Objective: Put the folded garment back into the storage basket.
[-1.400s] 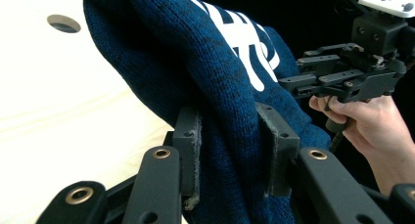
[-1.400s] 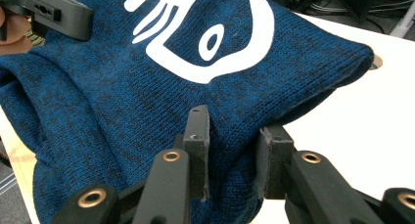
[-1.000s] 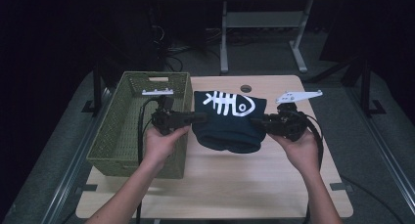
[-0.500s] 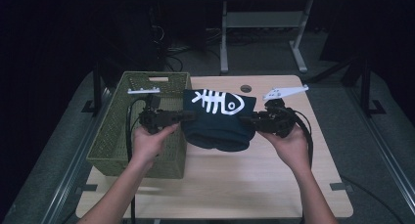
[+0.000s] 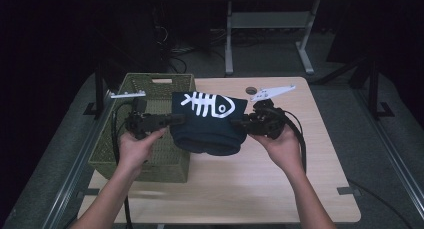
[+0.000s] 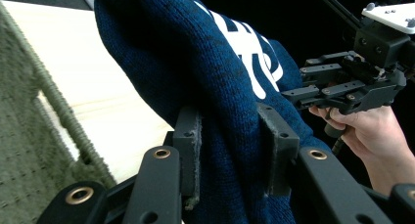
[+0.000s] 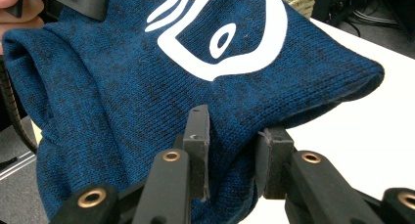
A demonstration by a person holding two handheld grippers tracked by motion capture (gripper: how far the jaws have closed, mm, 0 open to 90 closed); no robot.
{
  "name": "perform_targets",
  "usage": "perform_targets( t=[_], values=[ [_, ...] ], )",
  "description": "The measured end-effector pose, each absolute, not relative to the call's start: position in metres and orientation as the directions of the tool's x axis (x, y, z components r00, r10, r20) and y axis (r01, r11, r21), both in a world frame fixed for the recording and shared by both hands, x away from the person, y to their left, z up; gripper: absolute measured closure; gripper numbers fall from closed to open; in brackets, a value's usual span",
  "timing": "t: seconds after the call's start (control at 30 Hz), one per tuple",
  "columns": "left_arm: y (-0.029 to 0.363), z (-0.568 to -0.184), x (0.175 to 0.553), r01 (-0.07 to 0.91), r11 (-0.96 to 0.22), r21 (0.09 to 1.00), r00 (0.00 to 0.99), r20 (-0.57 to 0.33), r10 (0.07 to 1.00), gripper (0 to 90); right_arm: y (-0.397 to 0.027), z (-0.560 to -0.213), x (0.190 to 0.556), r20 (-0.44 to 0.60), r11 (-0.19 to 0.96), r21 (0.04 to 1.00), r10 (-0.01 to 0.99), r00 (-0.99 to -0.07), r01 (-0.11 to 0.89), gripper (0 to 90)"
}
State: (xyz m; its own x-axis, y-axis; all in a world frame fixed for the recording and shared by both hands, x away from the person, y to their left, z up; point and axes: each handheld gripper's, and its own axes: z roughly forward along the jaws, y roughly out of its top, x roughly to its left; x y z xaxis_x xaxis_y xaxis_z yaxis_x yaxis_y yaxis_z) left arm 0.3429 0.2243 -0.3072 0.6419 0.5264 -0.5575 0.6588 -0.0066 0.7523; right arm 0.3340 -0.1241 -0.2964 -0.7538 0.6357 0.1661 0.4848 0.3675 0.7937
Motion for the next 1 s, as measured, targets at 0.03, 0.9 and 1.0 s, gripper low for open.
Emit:
perform_targets(
  t=[0.03,0.9,1.0],
  values=[
    [0.226,-0.307,0.343,0.661,-0.002,0.751,0.639,-0.561,0.526,65.9,-0.122,-0.296,0.334,0.172,0.363,0.794,0.634,-0.754,0.487,70.4],
    [0.273,-0.303,0.347,0.658,-0.015,0.752,0.621,-0.532,0.576,65.7,-0.075,-0.292,0.356,0.166,0.408,0.793,0.571,-0.804,0.453,70.4],
    [0.279,-0.303,0.348,0.663,-0.016,0.748,0.617,-0.534,0.578,65.7,-0.07,-0.292,0.359,0.155,0.415,0.796,0.564,-0.811,0.441,70.5]
  ],
)
